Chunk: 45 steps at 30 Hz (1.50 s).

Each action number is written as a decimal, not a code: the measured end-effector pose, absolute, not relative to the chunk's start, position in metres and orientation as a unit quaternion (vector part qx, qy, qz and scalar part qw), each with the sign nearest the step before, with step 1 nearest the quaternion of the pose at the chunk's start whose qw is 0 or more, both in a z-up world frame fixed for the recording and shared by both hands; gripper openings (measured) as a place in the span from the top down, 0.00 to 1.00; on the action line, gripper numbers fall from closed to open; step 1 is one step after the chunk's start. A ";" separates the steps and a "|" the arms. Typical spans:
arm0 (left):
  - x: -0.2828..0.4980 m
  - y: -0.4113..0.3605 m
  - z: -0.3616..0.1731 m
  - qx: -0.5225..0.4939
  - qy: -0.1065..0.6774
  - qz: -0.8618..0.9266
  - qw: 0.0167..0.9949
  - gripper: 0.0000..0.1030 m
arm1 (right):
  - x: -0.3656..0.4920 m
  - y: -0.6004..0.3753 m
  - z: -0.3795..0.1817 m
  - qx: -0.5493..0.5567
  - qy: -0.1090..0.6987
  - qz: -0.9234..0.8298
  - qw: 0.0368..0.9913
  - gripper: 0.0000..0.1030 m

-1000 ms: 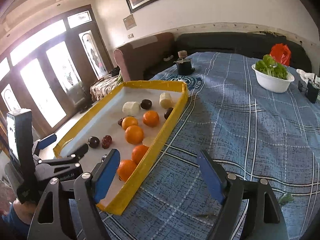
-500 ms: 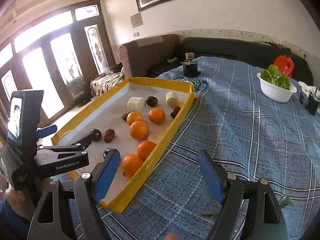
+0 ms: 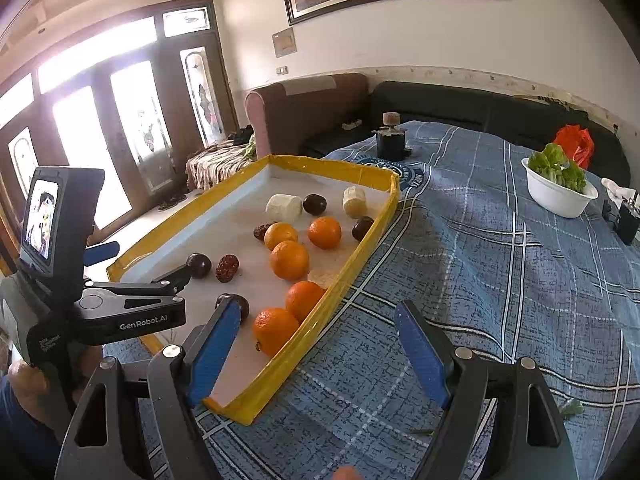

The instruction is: Organize fruits

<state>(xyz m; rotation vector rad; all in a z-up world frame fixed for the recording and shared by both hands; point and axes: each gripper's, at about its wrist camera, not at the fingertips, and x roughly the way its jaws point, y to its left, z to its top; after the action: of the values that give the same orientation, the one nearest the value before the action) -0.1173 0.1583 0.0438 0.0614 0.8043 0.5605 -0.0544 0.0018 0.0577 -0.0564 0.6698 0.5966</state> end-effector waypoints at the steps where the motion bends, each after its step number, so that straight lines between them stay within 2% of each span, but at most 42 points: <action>1: -0.116 0.158 0.044 0.030 0.386 0.269 0.882 0.00 | -0.055 0.002 0.058 -0.028 0.323 0.288 0.901 0.18; 45: -0.118 0.160 0.044 0.036 0.380 0.282 0.880 0.00 | -0.056 0.002 0.059 -0.033 0.321 0.287 0.902 0.18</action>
<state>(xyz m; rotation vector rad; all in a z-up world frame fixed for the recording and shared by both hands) -0.1183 0.1596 0.0438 0.0758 0.7921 0.5868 -0.0564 0.0024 0.0595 -0.0691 0.6632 0.5944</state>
